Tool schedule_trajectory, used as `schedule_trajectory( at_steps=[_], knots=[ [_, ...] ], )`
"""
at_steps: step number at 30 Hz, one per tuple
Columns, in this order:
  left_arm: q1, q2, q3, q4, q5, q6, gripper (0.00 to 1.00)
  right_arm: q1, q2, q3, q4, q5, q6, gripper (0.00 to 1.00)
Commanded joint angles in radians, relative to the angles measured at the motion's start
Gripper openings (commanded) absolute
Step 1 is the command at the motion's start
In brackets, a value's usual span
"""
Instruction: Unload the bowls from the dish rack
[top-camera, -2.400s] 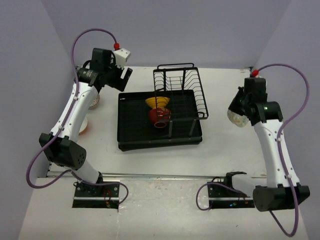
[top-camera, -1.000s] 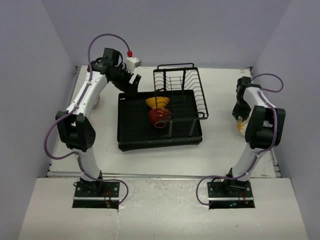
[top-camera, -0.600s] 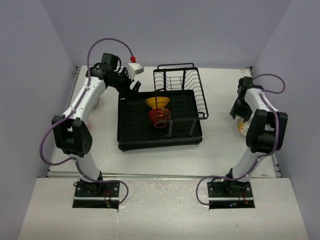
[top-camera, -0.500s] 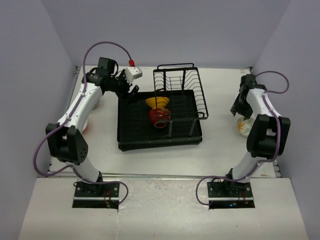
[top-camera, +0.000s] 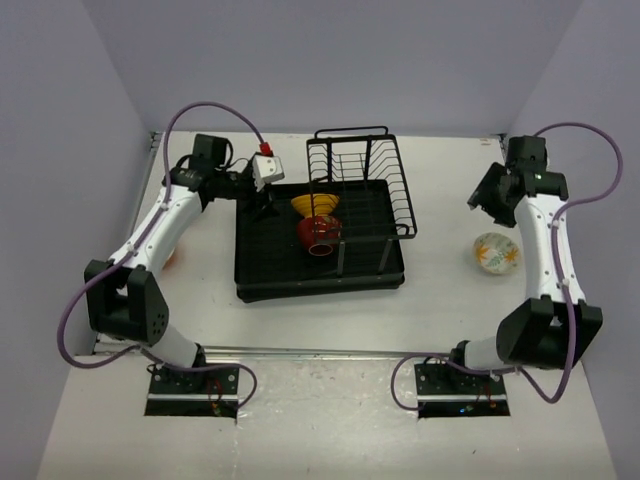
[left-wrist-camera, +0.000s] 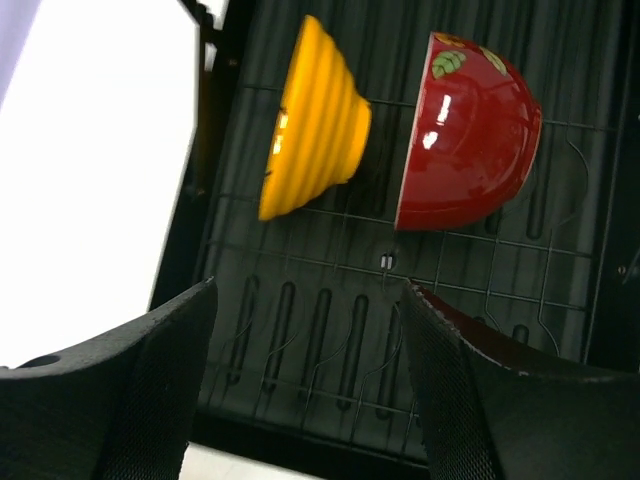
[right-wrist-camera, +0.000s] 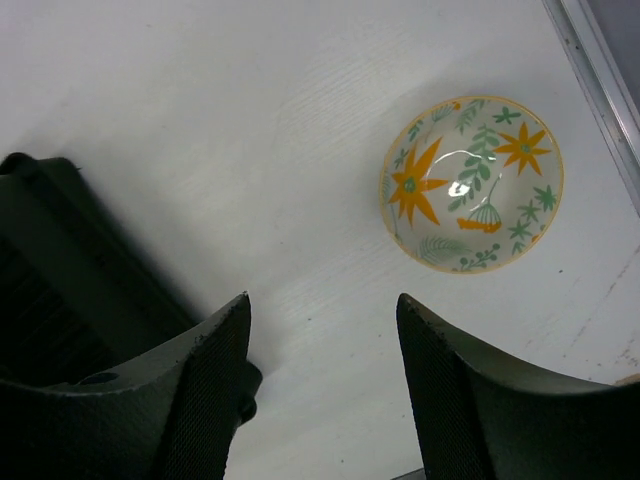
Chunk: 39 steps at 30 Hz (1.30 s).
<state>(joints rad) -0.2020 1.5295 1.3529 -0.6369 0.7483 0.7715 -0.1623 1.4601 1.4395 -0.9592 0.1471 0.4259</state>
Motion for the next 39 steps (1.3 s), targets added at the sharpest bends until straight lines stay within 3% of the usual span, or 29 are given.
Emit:
schedule_trajectory(
  at_steps=[1, 4, 10, 15, 19, 26, 29, 34, 39],
  knots=[
    [0.021, 0.114, 0.076, -0.034, 0.15, 0.121, 0.74, 0.018, -0.167, 0.03, -0.061, -0.104, 0.039, 0.61],
    [0.045, 0.219, 0.236, -0.142, 0.229, 0.185, 0.74, 0.032, -0.277, 0.033, -0.142, -0.127, 0.053, 0.61],
    [0.075, 0.349, 0.376, -0.332, 0.324, 0.336, 0.74, 0.046, -0.44, 0.055, -0.271, -0.126, 0.066, 0.61],
    [0.085, 0.474, 0.537, -0.62, 0.39, 0.542, 0.74, 0.046, -0.504, 0.097, -0.358, -0.098, 0.076, 0.61],
    [0.085, 0.506, 0.552, -0.678, 0.402, 0.611, 0.74, 0.046, -0.509, 0.139, -0.394, -0.106, 0.094, 0.61],
    [0.082, 0.492, 0.462, -0.551, 0.407, 0.565, 0.74, 0.046, -0.511, 0.208, -0.412, -0.139, 0.128, 0.61],
    [0.079, 0.485, 0.428, -0.443, 0.404, 0.449, 0.74, 0.044, -0.523, 0.203, -0.414, -0.141, 0.143, 0.61],
    [0.062, 0.425, 0.309, -0.129, 0.373, 0.222, 0.73, 0.047, -0.534, 0.165, -0.408, -0.164, 0.162, 0.6],
    [0.029, 0.409, 0.23, 0.051, 0.33, 0.132, 0.73, 0.052, -0.529, 0.157, -0.392, -0.161, 0.166, 0.6]
  ],
)
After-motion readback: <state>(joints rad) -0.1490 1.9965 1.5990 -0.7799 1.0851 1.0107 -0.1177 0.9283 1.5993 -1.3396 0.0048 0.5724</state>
